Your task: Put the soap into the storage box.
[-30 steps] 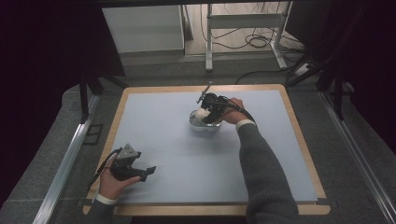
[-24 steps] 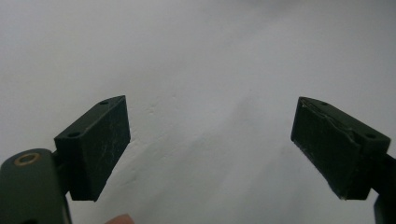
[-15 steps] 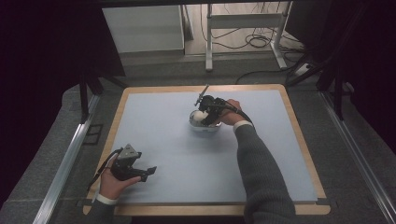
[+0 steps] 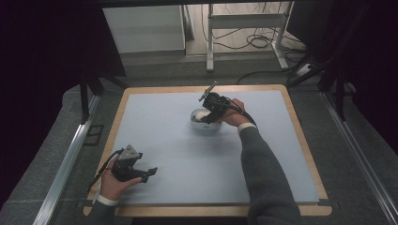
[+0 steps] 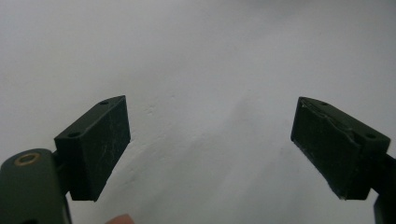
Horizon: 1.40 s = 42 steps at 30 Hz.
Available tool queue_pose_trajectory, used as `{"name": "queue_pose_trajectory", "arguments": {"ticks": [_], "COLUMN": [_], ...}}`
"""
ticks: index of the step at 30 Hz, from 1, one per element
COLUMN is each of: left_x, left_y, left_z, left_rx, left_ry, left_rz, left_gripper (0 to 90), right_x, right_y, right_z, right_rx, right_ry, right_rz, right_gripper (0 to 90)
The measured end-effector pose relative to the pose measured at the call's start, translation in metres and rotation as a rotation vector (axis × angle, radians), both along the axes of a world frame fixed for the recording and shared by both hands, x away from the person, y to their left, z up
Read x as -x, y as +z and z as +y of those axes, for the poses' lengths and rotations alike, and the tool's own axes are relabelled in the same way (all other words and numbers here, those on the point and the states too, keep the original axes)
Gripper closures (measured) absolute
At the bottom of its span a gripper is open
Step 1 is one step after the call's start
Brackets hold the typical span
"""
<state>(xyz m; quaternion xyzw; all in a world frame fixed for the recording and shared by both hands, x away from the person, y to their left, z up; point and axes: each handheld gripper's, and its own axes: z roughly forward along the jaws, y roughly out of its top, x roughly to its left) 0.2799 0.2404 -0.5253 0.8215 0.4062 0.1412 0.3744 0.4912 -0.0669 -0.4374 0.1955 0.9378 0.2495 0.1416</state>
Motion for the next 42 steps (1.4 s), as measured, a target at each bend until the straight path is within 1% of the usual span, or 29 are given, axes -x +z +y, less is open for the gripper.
{"name": "queue_pose_trajectory", "arguments": {"ticks": [1,2,4,5,7,8,11,13,14,15,17,18,20,21,22,27,28,29,30,32,33,34,35,36,37,38,39,41,42], "left_x": [0.0,0.0,0.0,0.0,0.0,0.0,0.0,0.0,0.0,0.0,0.0,0.0,0.0,0.0,0.0,0.0,0.0,0.0,0.0,0.0,0.0,0.0,0.0,0.0,0.0,0.0,0.0,0.0,0.001], "left_y": [0.0,0.0,0.0,0.0,0.0,0.0,0.001,0.001,0.001,0.001,0.001,0.001,0.001,0.001,0.001,0.001,0.001,0.001,0.001,0.001,0.001,0.001,0.001,0.001,0.001,0.001,0.001,0.001,0.001], "left_z": [0.0,0.0,0.0,0.0,0.0,0.0,0.001,0.001,0.001,0.001,0.001,0.001,0.001,0.001,0.001,0.002,0.002,0.001,0.001,0.001,0.001,0.001,0.001,0.001,0.001,0.001,0.001,0.001,0.001], "left_rx": [0.0,-0.004,-0.003,-0.003,-0.004,-0.004,-0.008,-0.008,-0.008,-0.005,-0.007,-0.004,-0.004,-0.004,-0.006,-0.01,-0.01,-0.012,-0.013,-0.014,-0.014,-0.013,-0.014,-0.015,-0.015,-0.015,-0.016,-0.016,-0.013], "left_ry": [0.0,0.0,-0.001,-0.001,-0.001,-0.001,0.0,0.001,0.002,0.003,0.003,0.005,0.008,0.009,0.01,0.01,0.01,0.01,0.01,0.009,0.009,0.01,0.011,0.013,0.013,0.013,0.015,0.016,0.022], "left_rz": [0.0,0.001,0.001,0.001,0.0,0.0,-0.001,-0.001,-0.001,-0.002,-0.001,-0.003,-0.003,-0.003,-0.003,-0.006,-0.006,-0.005,-0.004,-0.004,-0.004,-0.004,-0.004,-0.004,-0.003,-0.003,-0.004,-0.005,-0.012], "left_gripper": [12.3,12.3,12.3,12.3,12.3,12.3,12.3,12.3,12.3,12.3,12.3,12.3,12.3,12.3,12.3,12.3,12.3,12.3,12.3,12.3,12.3,12.3,12.3,12.3,12.3,12.3,12.3,12.3,12.4], "right_x": [0.0,0.003,0.004,0.006,0.01,0.01,0.018,0.02,0.022,0.026,0.028,0.032,0.037,0.037,0.044,0.061,0.061,0.065,0.074,0.083,0.083,0.086,0.092,0.101,0.106,0.106,0.114,0.117,0.126], "right_y": [0.0,0.002,0.002,0.003,0.004,0.004,0.004,0.004,0.004,0.003,0.002,0.0,-0.002,-0.002,-0.004,-0.01,-0.01,-0.012,-0.014,-0.017,-0.017,-0.018,-0.019,-0.022,-0.024,-0.024,-0.028,-0.029,-0.034], "right_z": [0.0,-0.002,-0.003,-0.003,-0.007,-0.007,-0.014,-0.015,-0.017,-0.023,-0.025,-0.033,-0.039,-0.039,-0.046,-0.062,-0.062,-0.066,-0.076,-0.086,-0.086,-0.091,-0.097,-0.108,-0.114,-0.114,-0.123,-0.126,-0.136], "right_rx": [0.0,-0.025,-0.028,-0.033,-0.058,-0.058,-0.103,-0.108,-0.115,-0.126,-0.13,-0.146,-0.165,-0.165,-0.186,-0.192,-0.192,-0.191,-0.199,-0.214,-0.214,-0.223,-0.235,-0.25,-0.26,-0.26,-0.271,-0.272,-0.272], "right_ry": [0.0,-0.029,-0.032,-0.045,-0.067,-0.067,-0.099,-0.107,-0.114,-0.137,-0.144,-0.16,-0.177,-0.177,-0.188,-0.196,-0.196,-0.202,-0.214,-0.231,-0.231,-0.235,-0.241,-0.262,-0.267,-0.267,-0.285,-0.288,-0.303], "right_rz": [0.0,-0.002,-0.003,-0.003,0.003,0.003,-0.007,-0.011,-0.012,-0.018,-0.016,-0.017,-0.02,-0.02,-0.021,-0.021,-0.021,-0.02,-0.031,-0.034,-0.034,-0.036,-0.043,-0.05,-0.052,-0.052,-0.058,-0.064,-0.079], "right_gripper": [39.0,37.0,35.8,34.6,33.3,33.3,31.4,31.0,30.3,30.1,30.1,29.9,29.8,29.8,29.1,28.2,28.2,28.1,27.9,27.6,27.6,27.6,27.5,27.5,27.5,27.5,27.2,27.1,26.8]}}
